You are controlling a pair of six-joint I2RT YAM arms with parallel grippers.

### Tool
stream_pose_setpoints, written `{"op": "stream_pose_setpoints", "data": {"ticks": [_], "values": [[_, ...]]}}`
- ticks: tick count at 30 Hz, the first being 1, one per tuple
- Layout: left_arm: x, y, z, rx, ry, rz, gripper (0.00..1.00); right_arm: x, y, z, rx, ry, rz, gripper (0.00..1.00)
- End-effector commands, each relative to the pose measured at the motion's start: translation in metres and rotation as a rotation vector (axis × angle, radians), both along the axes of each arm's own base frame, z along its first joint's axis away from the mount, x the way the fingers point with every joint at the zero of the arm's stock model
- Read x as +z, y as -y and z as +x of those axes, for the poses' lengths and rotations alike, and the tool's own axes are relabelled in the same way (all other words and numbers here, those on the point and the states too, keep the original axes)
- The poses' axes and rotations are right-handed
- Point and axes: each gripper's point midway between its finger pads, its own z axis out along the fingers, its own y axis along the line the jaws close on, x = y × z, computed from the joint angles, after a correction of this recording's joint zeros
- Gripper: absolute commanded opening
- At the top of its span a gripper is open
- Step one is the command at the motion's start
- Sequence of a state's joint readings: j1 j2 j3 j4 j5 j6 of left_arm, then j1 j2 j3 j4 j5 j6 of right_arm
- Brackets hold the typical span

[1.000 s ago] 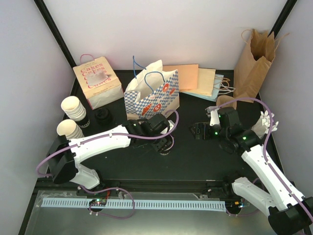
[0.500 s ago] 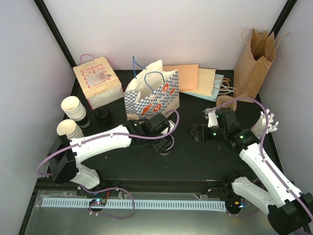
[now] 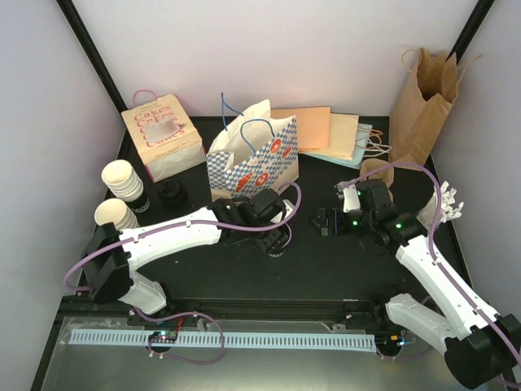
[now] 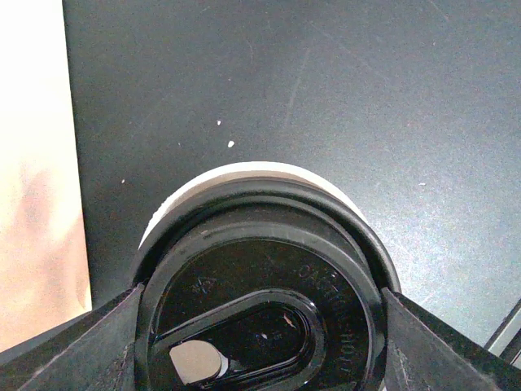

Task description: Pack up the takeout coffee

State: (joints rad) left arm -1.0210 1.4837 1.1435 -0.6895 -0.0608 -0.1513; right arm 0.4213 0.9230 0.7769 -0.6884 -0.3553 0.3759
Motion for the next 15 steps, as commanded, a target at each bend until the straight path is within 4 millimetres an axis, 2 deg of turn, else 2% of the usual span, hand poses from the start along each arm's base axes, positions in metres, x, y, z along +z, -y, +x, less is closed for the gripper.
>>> {"op": "stream_pose_setpoints", "data": {"ticks": [1,15], "values": [[0.0187,0.0113,0.0034,-0.020,0.043,-0.037,0.74,-0.0035,-0.0072,-0.0020,0.024,-0.019,0.029,1.00],[0.0195,0.0141,0.0062,-0.022,0.056,-0.021,0.74,-0.0094,-0.0112,-0.0030,0.037,-0.042,0.042,1.00]]}}
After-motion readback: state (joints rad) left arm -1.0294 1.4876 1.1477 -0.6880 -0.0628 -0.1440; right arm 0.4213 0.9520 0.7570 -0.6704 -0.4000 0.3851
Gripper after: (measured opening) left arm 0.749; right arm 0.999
